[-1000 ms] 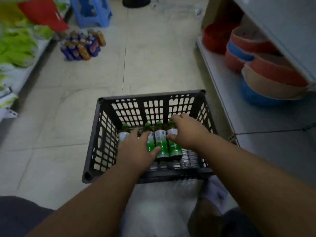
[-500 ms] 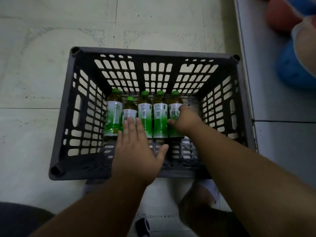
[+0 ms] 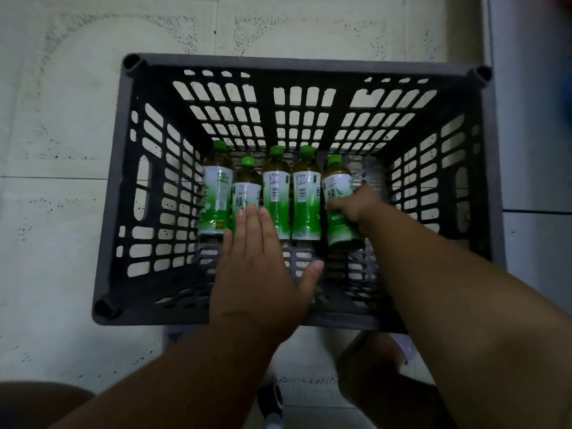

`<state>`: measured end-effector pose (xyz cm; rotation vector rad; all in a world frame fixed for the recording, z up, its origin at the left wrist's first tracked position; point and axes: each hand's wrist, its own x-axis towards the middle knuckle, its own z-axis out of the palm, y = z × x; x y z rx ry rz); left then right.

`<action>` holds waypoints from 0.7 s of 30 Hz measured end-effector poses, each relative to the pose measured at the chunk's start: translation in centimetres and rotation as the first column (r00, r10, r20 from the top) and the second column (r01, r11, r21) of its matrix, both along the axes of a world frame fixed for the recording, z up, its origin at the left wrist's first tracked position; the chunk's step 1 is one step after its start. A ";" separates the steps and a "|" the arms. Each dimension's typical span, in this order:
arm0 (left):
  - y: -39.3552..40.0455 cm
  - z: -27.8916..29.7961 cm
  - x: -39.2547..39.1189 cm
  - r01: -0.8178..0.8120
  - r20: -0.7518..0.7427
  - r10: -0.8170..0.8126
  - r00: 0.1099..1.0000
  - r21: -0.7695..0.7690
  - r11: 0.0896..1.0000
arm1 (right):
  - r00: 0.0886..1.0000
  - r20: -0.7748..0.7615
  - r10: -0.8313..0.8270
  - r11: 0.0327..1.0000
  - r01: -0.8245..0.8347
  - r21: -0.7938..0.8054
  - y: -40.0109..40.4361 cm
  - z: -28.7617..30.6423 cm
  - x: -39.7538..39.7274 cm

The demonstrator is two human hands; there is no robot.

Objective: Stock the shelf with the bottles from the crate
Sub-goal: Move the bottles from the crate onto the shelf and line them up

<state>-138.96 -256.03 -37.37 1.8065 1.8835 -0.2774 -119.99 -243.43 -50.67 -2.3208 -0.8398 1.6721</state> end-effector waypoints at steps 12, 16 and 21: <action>-0.8 3.0 -0.7 0.118 0.074 -0.124 0.990 0.081 0.990 | 0.973 -0.232 -0.008 0.903 0.106 0.416 -6.2 23.4 2.3; -1.4 10.0 0.0 0.097 0.289 -0.152 0.945 0.197 0.976 | 0.964 -0.264 -0.041 0.726 0.210 0.655 -11.1 31.5 2.2; -4.5 21.3 4.0 0.046 0.453 -0.320 0.832 0.519 0.854 | 0.975 -0.221 -0.012 0.510 0.196 0.838 -18.1 39.8 4.2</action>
